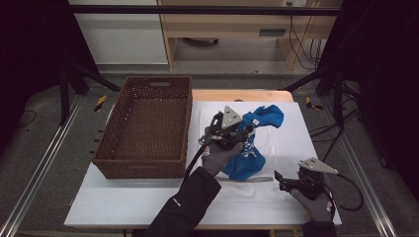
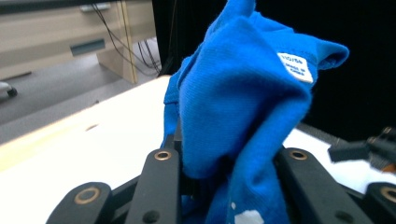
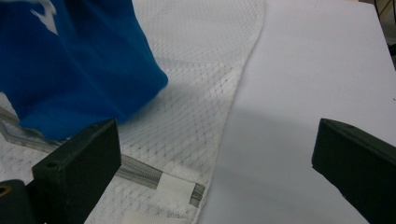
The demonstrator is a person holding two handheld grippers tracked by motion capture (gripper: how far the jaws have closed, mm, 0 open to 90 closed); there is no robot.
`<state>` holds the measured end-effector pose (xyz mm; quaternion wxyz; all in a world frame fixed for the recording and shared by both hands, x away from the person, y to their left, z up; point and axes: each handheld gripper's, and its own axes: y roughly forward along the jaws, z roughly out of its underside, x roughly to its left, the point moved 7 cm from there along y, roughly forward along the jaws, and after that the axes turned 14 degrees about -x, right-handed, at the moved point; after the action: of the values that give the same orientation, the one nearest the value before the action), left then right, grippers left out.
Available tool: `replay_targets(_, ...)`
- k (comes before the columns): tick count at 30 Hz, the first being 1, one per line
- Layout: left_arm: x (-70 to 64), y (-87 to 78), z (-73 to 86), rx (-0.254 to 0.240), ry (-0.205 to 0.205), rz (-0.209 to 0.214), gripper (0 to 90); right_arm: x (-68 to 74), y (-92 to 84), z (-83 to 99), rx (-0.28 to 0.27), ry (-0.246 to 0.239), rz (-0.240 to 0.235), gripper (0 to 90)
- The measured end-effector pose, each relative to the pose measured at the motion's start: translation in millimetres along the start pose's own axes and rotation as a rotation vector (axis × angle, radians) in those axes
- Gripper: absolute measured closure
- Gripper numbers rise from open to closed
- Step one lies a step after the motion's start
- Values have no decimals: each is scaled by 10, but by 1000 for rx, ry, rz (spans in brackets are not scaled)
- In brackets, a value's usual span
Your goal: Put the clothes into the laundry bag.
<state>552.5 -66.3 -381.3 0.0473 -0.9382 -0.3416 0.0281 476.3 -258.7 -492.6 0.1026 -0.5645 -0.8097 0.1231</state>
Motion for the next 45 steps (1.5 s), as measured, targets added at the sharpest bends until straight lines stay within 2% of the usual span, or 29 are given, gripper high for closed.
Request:
replay_targets(1,-1,31,117,26,-2,-2,687,-3,5,-1,-3,-2,3,7)
replay_targets(3,7,57,241,54,6,-6,682,0,8,2,1,-1,2,7)
replay_targets(4,7,57,241,54,6,-6,679,7,7,8,8,1,-1,6)
replay_targets(5,19,90,374,90,9,-12,677,13,10,13,11,-1,-5,8)
replay_targets(8,39,131,559,135,2,-18,673,1,18,20,11,-17,17,30)
replay_targets(9,39,131,559,135,2,-18,671,-3,16,17,8,-12,19,39)
replay_targets(10,49,148,663,161,-7,-16,668,-3,12,13,5,-5,16,47)
replay_targets(17,65,179,908,225,-11,-21,621,-1,3,-2,-12,0,14,84)
replay_targets(20,73,164,996,254,-30,-12,543,0,-6,-14,-20,5,14,112)
replay_targets(22,78,155,1002,261,-29,-9,511,-3,-9,-21,-24,6,12,121)
replay_targets(23,73,142,1001,269,-36,-3,421,2,-18,-32,-30,16,9,133)
replay_targets(24,76,125,989,271,-33,-3,377,4,-21,-38,-32,17,9,136)
replay_targets(25,76,104,971,270,-30,-7,377,4,-21,-38,-32,17,9,136)
replay_targets(26,75,80,949,269,-32,-6,293,9,-27,-52,-37,24,6,147)
replay_targets(29,81,-54,824,240,-24,-8,242,14,-34,-80,-52,27,5,161)
replay_targets(30,81,-54,824,240,-24,-8,229,14,-34,-80,-52,27,5,161)
replay_targets(33,84,-208,674,198,-23,-2,213,29,-43,-137,-70,31,1,170)
replay_targets(36,89,-293,616,190,-9,0,218,69,-44,-190,-81,25,-8,169)
replay_targets(38,108,-434,578,187,-13,1,230,105,-35,-237,-92,22,-16,167)
replay_targets(39,108,-434,578,187,-13,1,244,105,-35,-237,-92,22,-16,167)
replay_targets(42,117,-578,600,194,-4,1,274,187,-5,-313,-106,11,-34,163)
replay_targets(45,121,-736,669,214,16,-20,336,316,60,-365,-103,-6,-53,157)
